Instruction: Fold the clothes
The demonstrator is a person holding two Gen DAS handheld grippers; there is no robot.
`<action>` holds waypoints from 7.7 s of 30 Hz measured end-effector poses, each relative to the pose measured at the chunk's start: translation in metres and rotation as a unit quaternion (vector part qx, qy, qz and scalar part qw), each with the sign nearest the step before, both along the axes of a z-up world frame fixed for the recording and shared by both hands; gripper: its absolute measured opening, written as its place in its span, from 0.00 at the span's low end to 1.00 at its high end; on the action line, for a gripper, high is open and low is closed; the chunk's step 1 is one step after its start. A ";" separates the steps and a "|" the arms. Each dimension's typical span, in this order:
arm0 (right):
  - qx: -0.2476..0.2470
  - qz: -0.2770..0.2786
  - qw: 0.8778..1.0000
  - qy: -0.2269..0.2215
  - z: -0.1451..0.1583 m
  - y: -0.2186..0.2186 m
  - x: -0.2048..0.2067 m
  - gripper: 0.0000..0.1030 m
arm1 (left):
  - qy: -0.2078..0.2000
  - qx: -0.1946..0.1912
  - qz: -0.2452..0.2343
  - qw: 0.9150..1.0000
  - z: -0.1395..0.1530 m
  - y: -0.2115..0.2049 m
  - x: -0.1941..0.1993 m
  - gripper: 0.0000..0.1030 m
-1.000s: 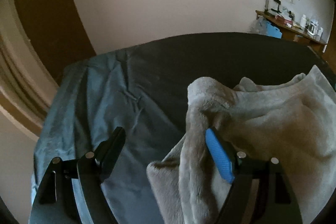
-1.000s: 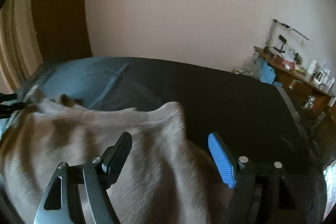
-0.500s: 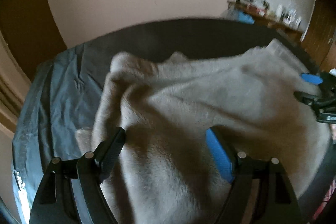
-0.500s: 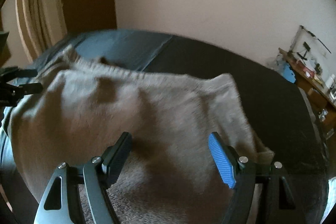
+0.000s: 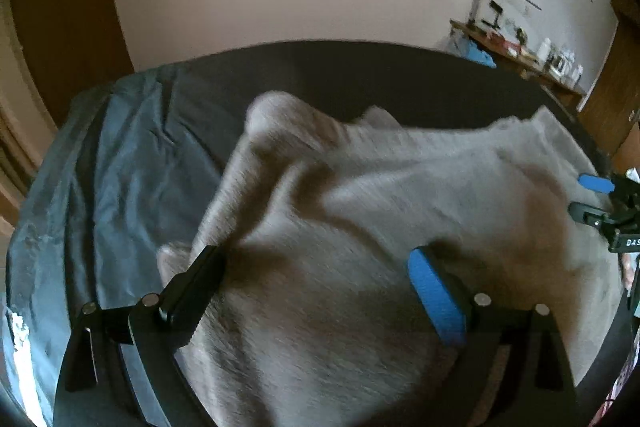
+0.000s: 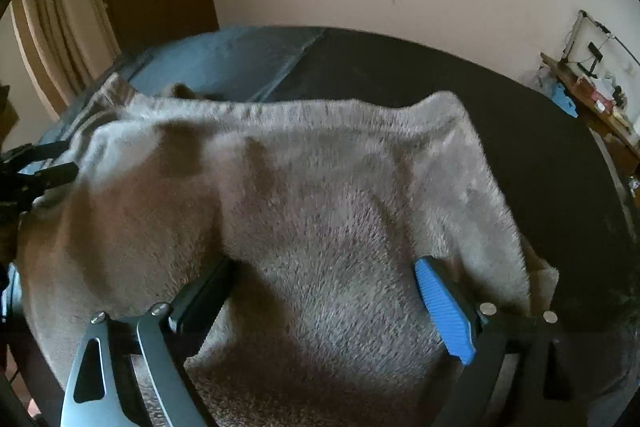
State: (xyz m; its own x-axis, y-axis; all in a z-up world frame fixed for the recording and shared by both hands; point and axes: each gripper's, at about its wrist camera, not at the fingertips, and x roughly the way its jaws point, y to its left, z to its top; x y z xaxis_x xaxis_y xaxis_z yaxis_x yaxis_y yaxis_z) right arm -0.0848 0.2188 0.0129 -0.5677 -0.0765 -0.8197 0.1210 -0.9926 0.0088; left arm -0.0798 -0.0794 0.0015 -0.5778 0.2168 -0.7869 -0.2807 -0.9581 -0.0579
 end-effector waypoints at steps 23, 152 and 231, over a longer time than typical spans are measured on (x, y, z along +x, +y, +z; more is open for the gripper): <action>-0.002 -0.061 0.998 -0.004 -0.005 0.053 -0.099 0.91 | 0.019 -0.047 0.024 0.998 -0.014 0.038 -0.065 0.93; -0.101 -0.027 0.993 0.045 -0.020 0.046 0.040 0.63 | -0.003 -0.016 0.082 0.997 -0.039 0.023 0.013 0.82; -0.208 -0.213 0.951 0.078 -0.019 0.088 0.185 0.81 | 0.023 0.050 0.019 0.998 -0.040 0.065 0.075 1.00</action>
State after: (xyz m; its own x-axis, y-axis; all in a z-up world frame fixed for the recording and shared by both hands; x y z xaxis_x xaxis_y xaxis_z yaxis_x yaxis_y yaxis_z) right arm 0.1000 0.3069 -0.0063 -0.7320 -0.1113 -0.6722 -0.2598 -0.8664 0.4264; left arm -0.0052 -0.0148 -0.0390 -0.6221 0.2707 -0.7347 -0.2496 -0.9579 -0.1416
